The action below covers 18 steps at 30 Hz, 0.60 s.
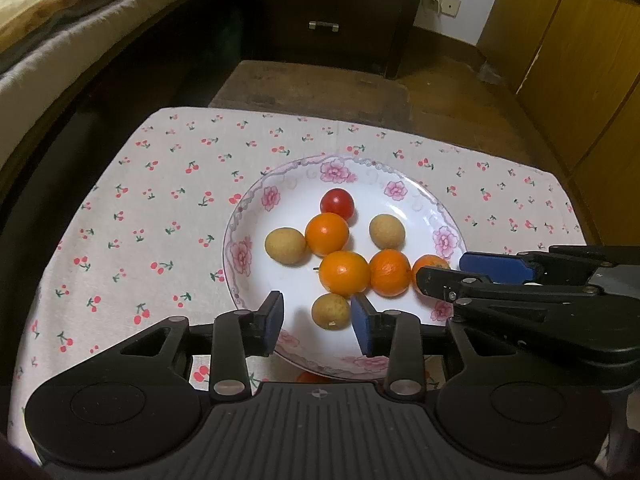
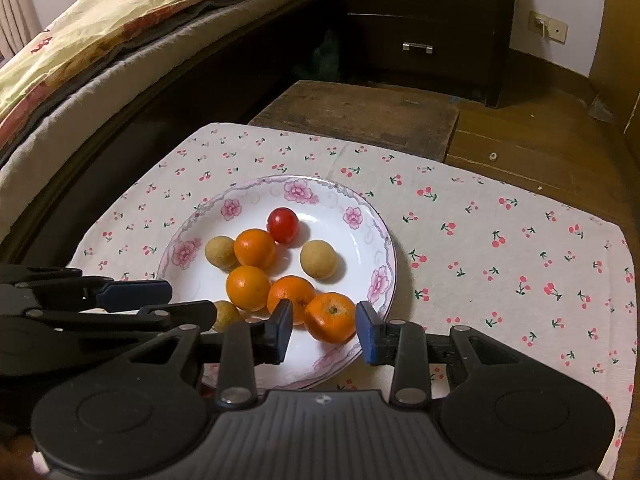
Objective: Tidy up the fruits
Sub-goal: 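Lower the mandarin and tan fruit into the plate and open both tools, then withdraw both open tools from the plate toward the two red tomatoes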
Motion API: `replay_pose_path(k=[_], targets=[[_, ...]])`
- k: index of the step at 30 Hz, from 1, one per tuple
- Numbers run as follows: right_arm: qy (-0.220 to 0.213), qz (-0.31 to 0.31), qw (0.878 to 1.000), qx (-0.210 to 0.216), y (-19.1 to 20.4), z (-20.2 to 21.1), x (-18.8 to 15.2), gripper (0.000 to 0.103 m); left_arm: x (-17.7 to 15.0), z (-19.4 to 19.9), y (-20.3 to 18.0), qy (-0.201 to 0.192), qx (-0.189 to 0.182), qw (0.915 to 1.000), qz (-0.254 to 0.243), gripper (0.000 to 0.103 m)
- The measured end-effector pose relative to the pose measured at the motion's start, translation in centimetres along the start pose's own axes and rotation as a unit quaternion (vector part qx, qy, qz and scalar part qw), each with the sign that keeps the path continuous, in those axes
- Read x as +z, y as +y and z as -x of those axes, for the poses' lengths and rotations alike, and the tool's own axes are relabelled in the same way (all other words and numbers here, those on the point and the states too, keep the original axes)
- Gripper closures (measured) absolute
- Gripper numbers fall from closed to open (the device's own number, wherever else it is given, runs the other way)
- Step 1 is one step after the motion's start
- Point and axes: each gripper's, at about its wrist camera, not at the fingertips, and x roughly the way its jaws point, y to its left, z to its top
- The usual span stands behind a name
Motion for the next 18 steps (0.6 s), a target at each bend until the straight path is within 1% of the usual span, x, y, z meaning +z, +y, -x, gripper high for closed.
replay_pose_path(k=[4,9,12,18], targets=[[-0.005,0.004,1.0,-0.003,0.2,0.6,0.0,0.067,-0.2,0.5,0.0,-0.005,-0.001,1.0,0.0,0.054],[-0.011,0.003,1.0,-0.006,0.3,1.4,-0.3,0.064,-0.8,1.3,0.1,-0.009,-0.002,0.9999,-0.006,0.049],[-0.014,0.003,1.0,-0.002,0.4,2.4,-0.6,0.064,-1.3,1.8,0.1,-0.01,-0.002,0.9999,-0.013,0.049],[-0.017,0.013,1.0,0.005,1.7,4.0,-2.0,0.064,-2.5,2.2,0.7,0.0,-0.013,0.9999,-0.003,0.049]])
